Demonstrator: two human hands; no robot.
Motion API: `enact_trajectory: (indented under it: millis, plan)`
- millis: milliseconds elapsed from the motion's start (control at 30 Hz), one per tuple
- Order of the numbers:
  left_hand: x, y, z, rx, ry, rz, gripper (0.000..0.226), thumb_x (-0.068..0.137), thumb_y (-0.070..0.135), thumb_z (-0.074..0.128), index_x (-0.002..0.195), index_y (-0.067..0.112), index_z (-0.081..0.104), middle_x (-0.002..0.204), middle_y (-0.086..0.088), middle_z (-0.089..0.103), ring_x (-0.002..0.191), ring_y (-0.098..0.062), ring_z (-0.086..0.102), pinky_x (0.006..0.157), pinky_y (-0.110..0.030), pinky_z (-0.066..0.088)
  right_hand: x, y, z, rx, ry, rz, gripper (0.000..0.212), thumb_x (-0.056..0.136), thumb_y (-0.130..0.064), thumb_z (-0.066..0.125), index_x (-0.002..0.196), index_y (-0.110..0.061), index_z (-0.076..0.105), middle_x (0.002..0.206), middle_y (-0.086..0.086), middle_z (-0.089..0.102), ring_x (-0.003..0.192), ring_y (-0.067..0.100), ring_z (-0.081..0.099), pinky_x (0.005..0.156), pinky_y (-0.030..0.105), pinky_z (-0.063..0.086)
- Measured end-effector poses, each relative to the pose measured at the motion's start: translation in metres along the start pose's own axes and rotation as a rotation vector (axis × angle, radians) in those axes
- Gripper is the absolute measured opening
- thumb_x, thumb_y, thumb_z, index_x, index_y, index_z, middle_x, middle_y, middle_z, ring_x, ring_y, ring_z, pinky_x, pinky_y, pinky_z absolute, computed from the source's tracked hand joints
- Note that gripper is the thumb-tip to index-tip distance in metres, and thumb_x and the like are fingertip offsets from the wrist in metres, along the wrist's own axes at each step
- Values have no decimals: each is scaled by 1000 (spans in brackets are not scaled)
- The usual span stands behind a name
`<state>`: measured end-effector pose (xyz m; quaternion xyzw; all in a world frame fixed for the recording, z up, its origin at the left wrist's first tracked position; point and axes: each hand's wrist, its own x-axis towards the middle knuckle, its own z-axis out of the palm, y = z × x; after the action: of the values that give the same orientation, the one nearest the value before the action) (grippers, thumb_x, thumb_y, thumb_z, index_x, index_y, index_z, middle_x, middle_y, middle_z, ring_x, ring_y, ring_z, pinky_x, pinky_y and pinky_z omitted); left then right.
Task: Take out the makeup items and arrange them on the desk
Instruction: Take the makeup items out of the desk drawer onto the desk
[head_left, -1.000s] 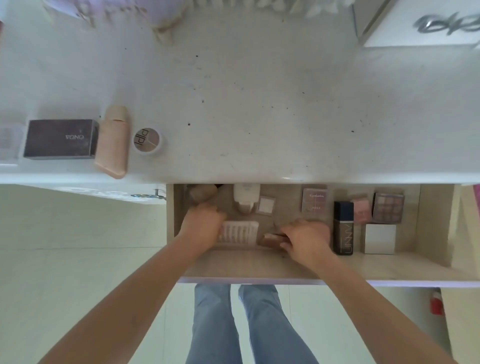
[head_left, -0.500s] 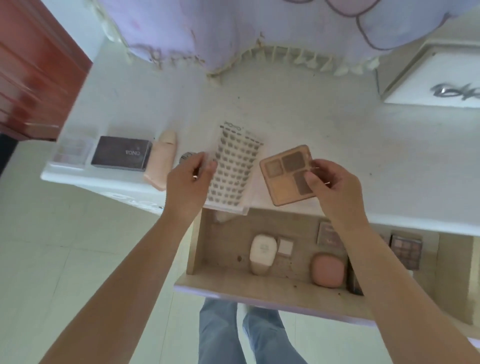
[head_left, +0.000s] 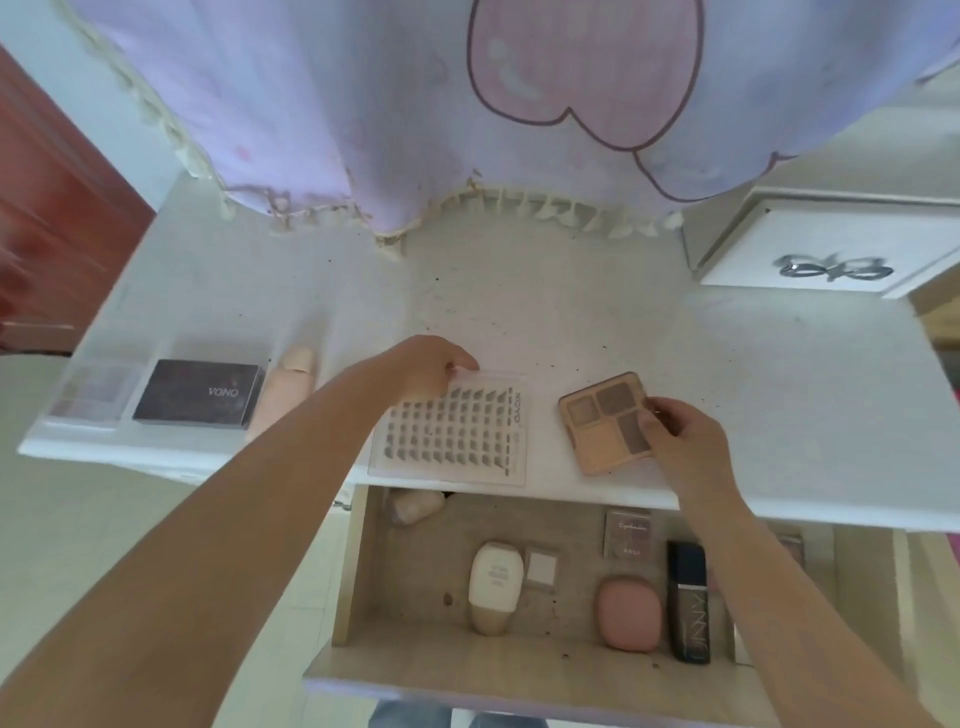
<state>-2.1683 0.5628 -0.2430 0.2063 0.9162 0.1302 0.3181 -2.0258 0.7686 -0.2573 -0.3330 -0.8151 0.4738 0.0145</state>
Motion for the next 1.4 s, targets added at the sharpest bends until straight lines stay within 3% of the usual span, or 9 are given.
enact_trajectory:
  millis: [200, 333, 500, 633, 800, 967, 1033, 1167, 1400]
  plan:
    - [-2, -13, 26, 7, 373, 135, 38, 92, 0, 33, 119, 2, 59, 120, -18, 59, 114, -35, 52, 99, -32, 37, -3, 16, 15, -187, -2, -112, 28, 94, -12, 43, 116, -2, 57, 109, 12, 63, 86, 13, 46, 65, 8, 27]
    - [-8, -22, 52, 38, 637, 342, 30, 81, 6, 43, 90, -7, 69, 89, -21, 69, 83, -40, 66, 84, -36, 44, -6, 23, 27, -256, 108, -178, 27, 94, -12, 44, 113, 2, 57, 106, 17, 56, 85, 15, 42, 68, 10, 24]
    - [-26, -11, 83, 102, 788, 533, 25, 81, 9, 44, 90, -2, 65, 91, -21, 67, 94, -24, 50, 85, -29, 41, -17, 28, 49, -342, 280, -296, 20, 86, -5, 46, 91, 8, 61, 82, 24, 58, 74, 36, 55, 65, 28, 34]
    - [-61, 3, 119, 40, 893, 634, 20, 75, 2, 47, 94, 5, 54, 82, -17, 64, 83, -20, 44, 76, -25, 37, -20, 27, 46, -259, 251, -287, 28, 92, -8, 43, 111, 8, 55, 101, 25, 56, 91, 35, 54, 76, 26, 35]
    - [-99, -5, 182, -8, 582, 344, 25, 79, 18, 40, 97, 11, 56, 82, -10, 64, 83, -16, 51, 75, -22, 44, -52, 50, 17, -134, 242, -474, 33, 88, -17, 40, 100, 6, 60, 93, 21, 59, 86, 13, 49, 75, 24, 43]
    - [-90, -1, 201, -30, -10, -191, 57, 91, 34, 49, 140, 15, 28, 138, -8, 38, 126, -25, 39, 100, -32, 36, -82, 113, 35, -544, -186, -511, 16, 65, -10, 75, 80, -9, 69, 77, 8, 68, 76, 23, 64, 61, 32, 55]
    - [-80, 8, 211, -93, -42, -224, 73, 86, 38, 58, 144, 19, 18, 140, -9, 32, 128, -25, 36, 98, -35, 39, -80, 123, 50, -716, -286, -457, 37, 50, -21, 85, 84, -15, 71, 84, 3, 70, 76, 21, 67, 55, 30, 54]
    - [-63, 21, 230, -55, -90, -278, 80, 84, 39, 59, 145, 20, 12, 140, -12, 27, 130, -28, 31, 97, -39, 40, -69, 130, 81, -761, -450, -340, 56, 83, -17, 59, 134, -6, 39, 133, 18, 44, 121, 34, 42, 99, 40, 37]
    - [-57, 17, 232, -159, -65, -360, 71, 80, 32, 66, 136, 14, 26, 131, -14, 37, 118, -31, 44, 93, -37, 42, -59, 136, 92, -898, -499, -286, 44, 91, -16, 46, 133, -7, 36, 136, 14, 34, 127, 29, 32, 101, 37, 33]
